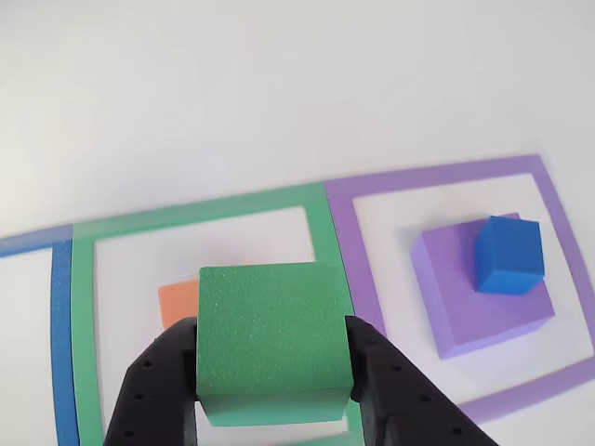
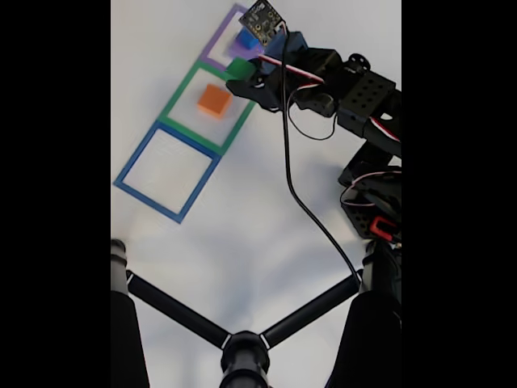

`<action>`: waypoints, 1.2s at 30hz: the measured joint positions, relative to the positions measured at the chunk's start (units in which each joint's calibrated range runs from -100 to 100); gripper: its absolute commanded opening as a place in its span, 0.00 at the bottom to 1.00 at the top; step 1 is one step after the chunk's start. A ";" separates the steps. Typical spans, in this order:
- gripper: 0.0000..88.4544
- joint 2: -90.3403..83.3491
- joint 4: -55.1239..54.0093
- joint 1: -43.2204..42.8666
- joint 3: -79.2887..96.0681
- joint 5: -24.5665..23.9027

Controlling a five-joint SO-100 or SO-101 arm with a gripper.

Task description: Tower of hanoi

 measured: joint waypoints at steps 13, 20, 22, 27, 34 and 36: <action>0.06 19.73 -36.17 -3.89 7.83 0.00; 0.06 27.79 -44.24 -5.15 7.74 0.00; 0.06 29.97 -45.51 -5.15 7.57 0.00; 0.06 35.26 -48.67 -5.15 5.68 0.00; 0.06 40.13 -51.21 -5.15 3.70 0.00; 0.06 40.72 -51.44 -5.15 3.70 0.00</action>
